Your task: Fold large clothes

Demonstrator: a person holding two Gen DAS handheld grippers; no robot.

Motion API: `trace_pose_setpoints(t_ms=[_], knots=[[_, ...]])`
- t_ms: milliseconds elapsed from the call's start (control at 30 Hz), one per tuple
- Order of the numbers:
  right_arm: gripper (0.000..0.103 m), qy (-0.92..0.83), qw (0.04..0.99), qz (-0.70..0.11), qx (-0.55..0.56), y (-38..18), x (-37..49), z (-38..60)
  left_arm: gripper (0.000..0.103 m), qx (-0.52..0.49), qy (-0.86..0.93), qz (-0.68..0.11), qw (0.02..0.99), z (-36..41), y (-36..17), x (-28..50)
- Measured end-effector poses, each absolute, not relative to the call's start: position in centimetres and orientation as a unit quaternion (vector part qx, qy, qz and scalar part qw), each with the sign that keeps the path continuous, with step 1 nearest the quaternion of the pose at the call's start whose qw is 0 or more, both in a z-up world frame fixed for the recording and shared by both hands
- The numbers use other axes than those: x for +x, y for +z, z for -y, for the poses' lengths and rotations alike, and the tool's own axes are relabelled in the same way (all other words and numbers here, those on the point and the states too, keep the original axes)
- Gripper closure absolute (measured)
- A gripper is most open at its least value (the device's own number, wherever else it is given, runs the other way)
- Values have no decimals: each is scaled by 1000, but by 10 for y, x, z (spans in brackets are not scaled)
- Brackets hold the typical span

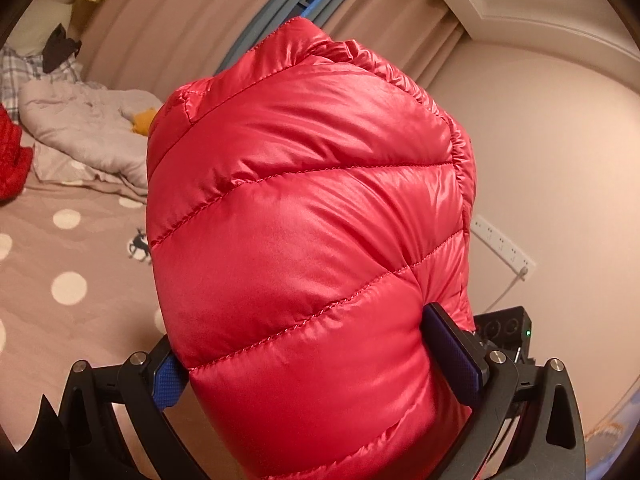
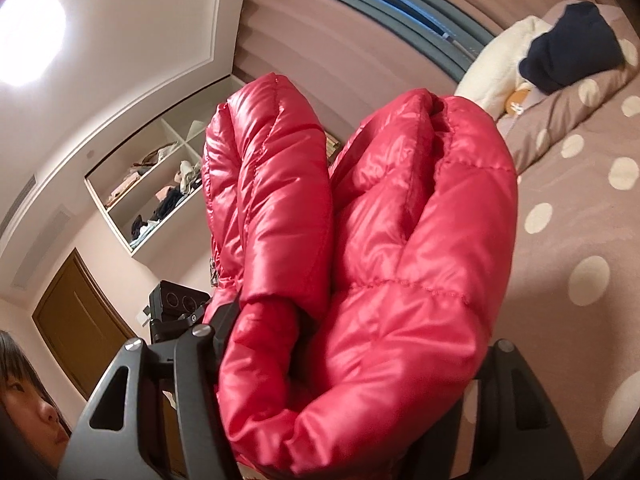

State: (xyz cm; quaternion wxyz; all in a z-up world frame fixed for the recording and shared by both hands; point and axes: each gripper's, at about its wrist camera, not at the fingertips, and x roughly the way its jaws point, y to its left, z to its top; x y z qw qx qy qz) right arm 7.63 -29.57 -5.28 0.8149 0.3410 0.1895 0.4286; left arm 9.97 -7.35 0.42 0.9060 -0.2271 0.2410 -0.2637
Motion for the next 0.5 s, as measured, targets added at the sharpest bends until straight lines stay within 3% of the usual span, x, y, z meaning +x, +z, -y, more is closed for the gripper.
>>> trace_pose_setpoints(t_ms=[300,500], knots=[[42,438,826,-182,303,-8,122,256,2,-212,-259,-205,920,30,48,150],[41,413,833,-197,311,13,168,246,2,-236,-264,-225,908,17,54,213]])
